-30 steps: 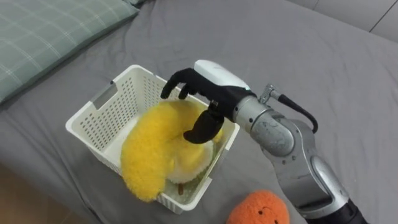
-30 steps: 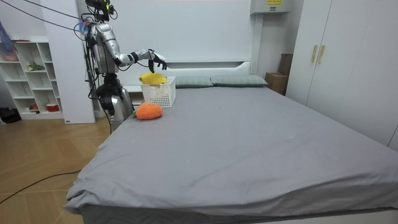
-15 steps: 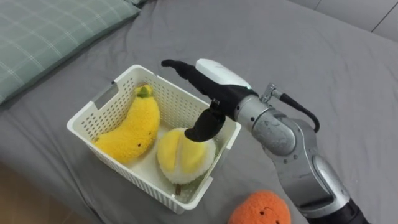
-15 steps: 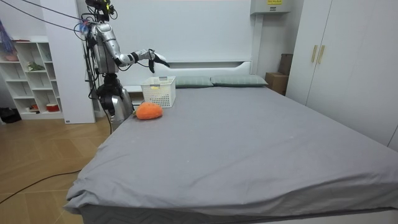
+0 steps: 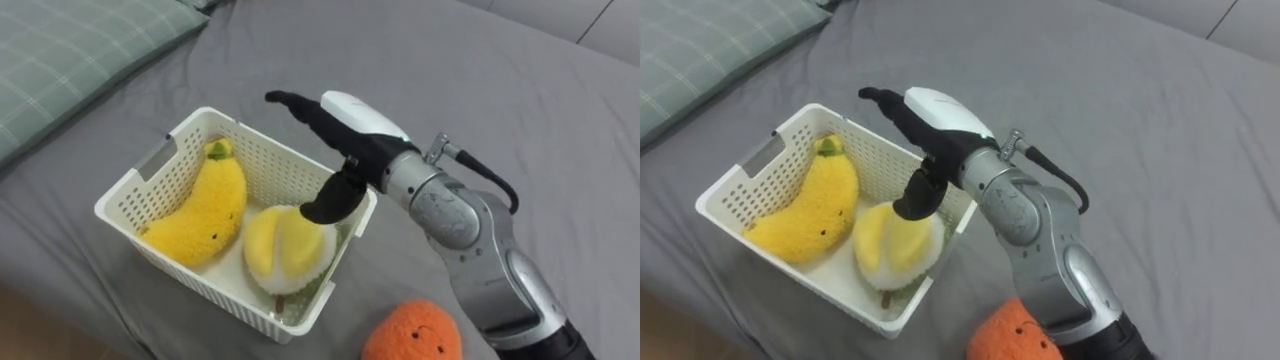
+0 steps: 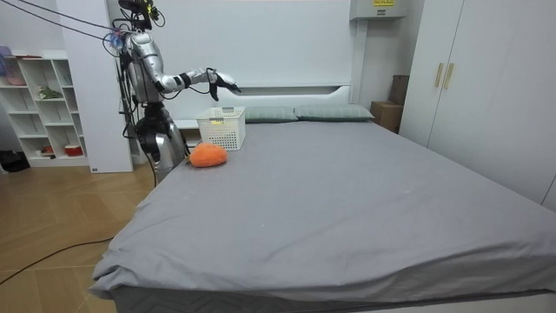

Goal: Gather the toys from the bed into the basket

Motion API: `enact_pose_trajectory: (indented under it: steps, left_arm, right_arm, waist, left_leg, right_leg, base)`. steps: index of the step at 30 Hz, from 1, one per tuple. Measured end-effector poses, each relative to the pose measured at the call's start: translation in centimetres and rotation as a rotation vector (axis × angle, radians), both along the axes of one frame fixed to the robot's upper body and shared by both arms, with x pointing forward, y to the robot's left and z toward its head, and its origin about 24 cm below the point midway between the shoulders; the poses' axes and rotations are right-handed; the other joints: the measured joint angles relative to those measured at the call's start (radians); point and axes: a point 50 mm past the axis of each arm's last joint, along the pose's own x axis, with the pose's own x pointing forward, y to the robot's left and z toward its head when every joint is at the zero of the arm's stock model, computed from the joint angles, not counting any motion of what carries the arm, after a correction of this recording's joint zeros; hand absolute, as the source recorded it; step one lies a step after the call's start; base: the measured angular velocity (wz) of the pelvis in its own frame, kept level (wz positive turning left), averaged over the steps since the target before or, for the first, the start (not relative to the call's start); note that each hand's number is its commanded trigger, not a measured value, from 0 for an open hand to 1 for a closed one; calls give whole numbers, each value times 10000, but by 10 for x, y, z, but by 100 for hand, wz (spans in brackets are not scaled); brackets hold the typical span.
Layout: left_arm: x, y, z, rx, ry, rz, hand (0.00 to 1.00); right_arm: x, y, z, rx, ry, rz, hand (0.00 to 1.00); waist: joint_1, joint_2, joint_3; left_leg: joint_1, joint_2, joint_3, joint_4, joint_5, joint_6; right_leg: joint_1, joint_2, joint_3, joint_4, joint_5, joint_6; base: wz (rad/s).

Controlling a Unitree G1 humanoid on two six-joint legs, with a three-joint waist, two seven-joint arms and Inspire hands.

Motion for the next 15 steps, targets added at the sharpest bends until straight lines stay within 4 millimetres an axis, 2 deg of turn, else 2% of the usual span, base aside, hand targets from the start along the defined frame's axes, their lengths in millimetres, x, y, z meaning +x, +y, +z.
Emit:
enact_pose_trajectory:
  steps: [4, 6, 10, 13, 14, 15]
  left_arm:
    - [4, -2, 1, 12, -168, -87, 0]
    - [4, -4, 1, -31, -187, -19, 0]
    - [-2, -4, -1, -9, -152, 271, 0]
    - [-10, 0, -1, 68, -119, 644, 0]
    - [-14, 0, -2, 89, -31, 715, 0]
    - [-19, 0, -3, 94, 79, 822, 0]
  right_arm:
    - [-1, -20, -7, 610, 131, -894, 0]
    - [-8, -28, -22, 876, 612, -1272, 0]
    - [-14, -36, -33, 1031, 1016, -1579, 0]
    - [-13, -51, -31, 1618, 942, -2171, 0]
    - [-13, -59, -30, 1912, 803, -2573, 0]
    - [-15, -66, -32, 2117, 677, -3009, 0]
  waist:
    - [-102, 32, 20]
    - [-175, 90, 58]
    - [-381, 151, 43]
    - [-620, 197, -18]
    - [-739, 249, -54]
    - [-798, 290, -125]
  left_leg:
    - [31, 9, 49, 18, -2, 2]
    - [86, 35, 244, 6, -10, 9]
    - [97, 33, 401, -9, -21, 25]
    - [145, 34, 445, -7, -25, 31]
    - [197, 33, 472, -6, -25, 32]
    - [220, 31, 491, -5, -24, 34]
  right_leg:
    - [23, 13, 106, 3, 0, 0]
    - [69, 13, 169, 8, 0, 0]
    - [-16, 24, 394, 28, 0, 1]
    - [4, 25, 444, 29, 5, 6]
    - [10, 25, 474, 28, 11, 12]
    - [36, 17, 476, 28, 15, 19]
  base:
    - [-5]
    - [-14]
    - [-18]
    - [-5]
    - [-3]
    - [-4]
